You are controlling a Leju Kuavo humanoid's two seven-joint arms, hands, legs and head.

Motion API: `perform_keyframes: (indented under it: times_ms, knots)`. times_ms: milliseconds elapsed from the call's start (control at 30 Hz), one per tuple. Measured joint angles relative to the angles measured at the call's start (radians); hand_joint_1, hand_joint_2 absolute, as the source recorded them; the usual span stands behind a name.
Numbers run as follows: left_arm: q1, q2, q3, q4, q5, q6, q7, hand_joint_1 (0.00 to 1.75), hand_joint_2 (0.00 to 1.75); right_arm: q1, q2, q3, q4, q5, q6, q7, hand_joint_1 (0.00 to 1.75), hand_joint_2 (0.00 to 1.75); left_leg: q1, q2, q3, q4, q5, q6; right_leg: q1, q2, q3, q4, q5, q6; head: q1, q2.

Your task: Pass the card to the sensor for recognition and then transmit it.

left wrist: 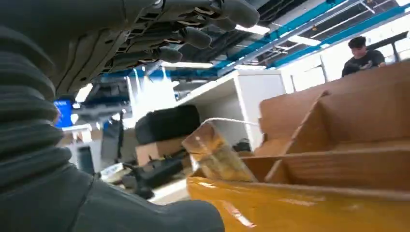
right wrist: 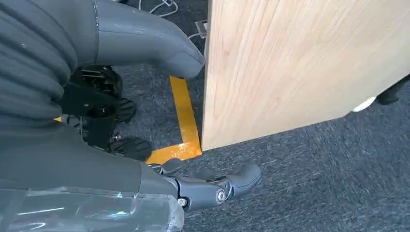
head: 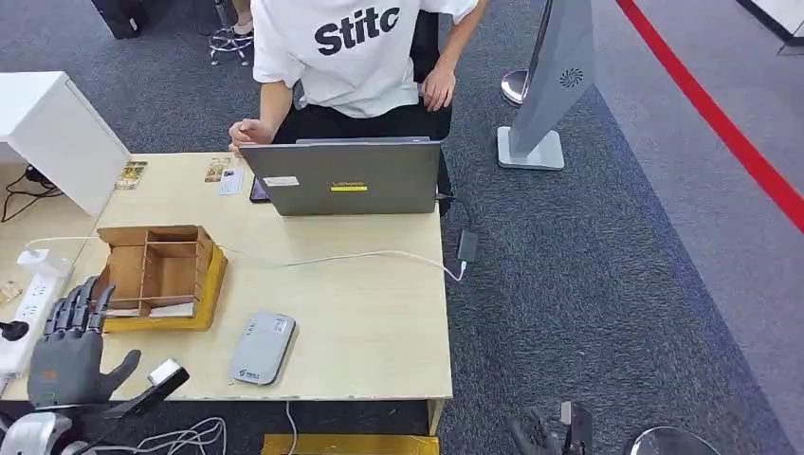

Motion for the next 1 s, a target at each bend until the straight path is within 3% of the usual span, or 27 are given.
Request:
perform_keyframes:
  times_ms: [200, 333, 633, 1000]
  knots:
    - [-0.060, 0.080, 0.008, 0.136, -0.085, 0.008, 0.039, 0.00, 1.75, -0.005, 0.000, 0.000, 0.000, 0.002, 0.000, 0.004, 0.00, 1.75, 0.001, 0.000, 0.000, 0.000, 0.001, -0.002, 0.000, 0.000, 0.000, 0.000, 0.001, -0.001, 0.000, 0.000]
    - [-0.087, 0.108, 0.007, 0.196, -0.104, 0.009, 0.051, 0.00, 1.75, -0.007, 0.000, 0.001, 0.000, 0.002, 0.000, 0.006, 0.00, 1.75, 0.000, 0.000, 0.000, 0.000, 0.001, -0.002, 0.000, 0.000, 0.000, 0.000, 0.001, -0.001, 0.000, 0.000]
    - [-0.151, 0.130, 0.006, 0.296, -0.128, 0.016, 0.087, 0.00, 1.75, -0.011, 0.000, 0.003, 0.000, 0.006, 0.000, 0.011, 0.00, 1.75, 0.000, 0.000, 0.000, 0.000, 0.001, -0.002, 0.000, 0.000, 0.000, 0.000, 0.001, -0.001, 0.000, 0.000]
    - [-0.192, 0.146, 0.006, 0.353, -0.117, 0.019, 0.086, 0.00, 1.75, -0.011, 0.000, 0.016, 0.000, 0.008, 0.000, 0.013, 0.00, 1.75, 0.000, 0.000, 0.000, 0.000, 0.001, -0.002, 0.000, 0.000, 0.000, 0.000, 0.001, -0.001, 0.000, 0.000]
